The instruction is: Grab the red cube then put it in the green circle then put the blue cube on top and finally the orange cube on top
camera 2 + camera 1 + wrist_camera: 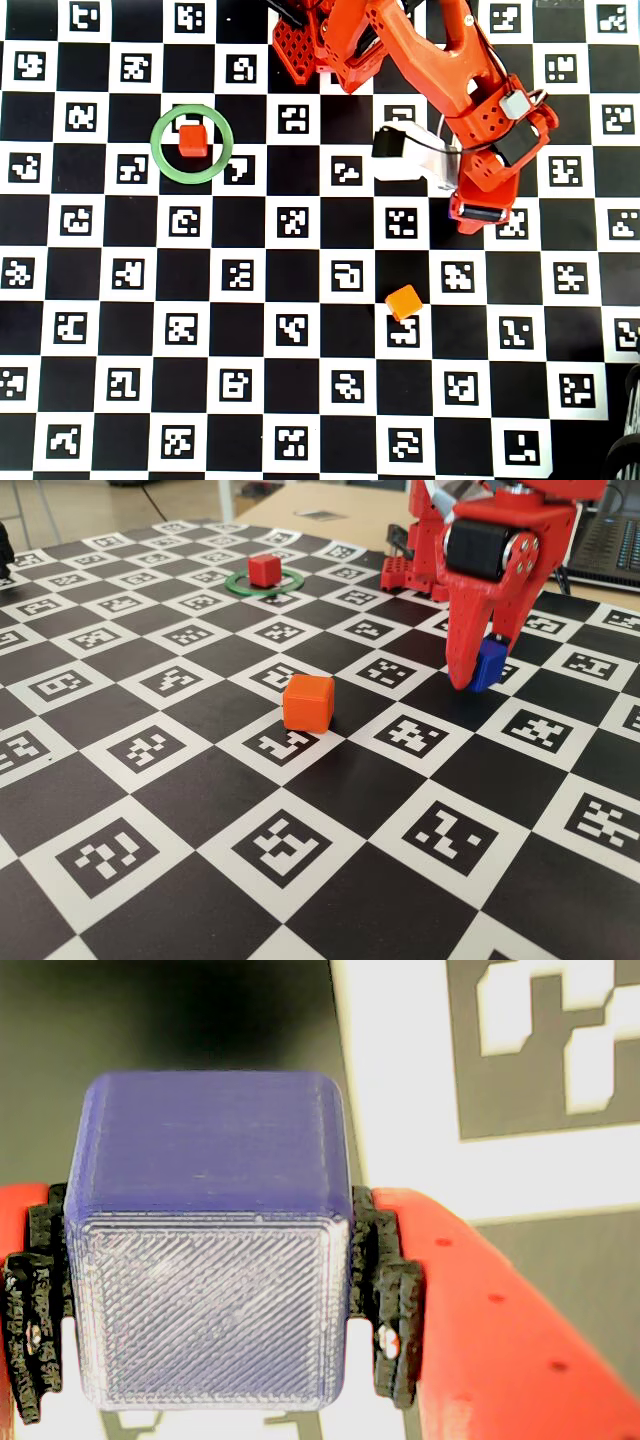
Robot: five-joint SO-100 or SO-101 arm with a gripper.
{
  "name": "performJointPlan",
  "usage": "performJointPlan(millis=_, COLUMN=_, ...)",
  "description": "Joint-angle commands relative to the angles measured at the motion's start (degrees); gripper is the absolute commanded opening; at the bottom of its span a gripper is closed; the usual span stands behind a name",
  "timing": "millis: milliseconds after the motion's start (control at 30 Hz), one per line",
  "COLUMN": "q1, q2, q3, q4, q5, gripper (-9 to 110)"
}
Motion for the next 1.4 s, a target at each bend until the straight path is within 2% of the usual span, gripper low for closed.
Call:
performJointPlan(millis=0, q1=4.0, q2=5.9, q3=-11.0, q4=9.1, q5=-4.0, gripper=4)
performJointPlan(millis=267, q1=18.1, q2=7.5, q3=-26.2, q4=25.0, q5=-25.4, gripper=0)
performJointPlan(millis=500, q1=36.5, q2=8.1, q3=-26.1, q4=32.7, q5=-44.2, gripper=-1)
performJointPlan(millis=733, q1=58.4, q2=12.7, q3=-21.9, q4=31.7, q5=-61.2, gripper=1)
performJointPlan(millis=933, q1=72.2, q2=13.6, q3=-21.7, q4=33.9, q5=-72.7, gripper=1)
performJointPlan(millis=1367, q1=93.1, q2=16.2, q3=-16.5, q4=33.1, q5=-92.4, gripper=1)
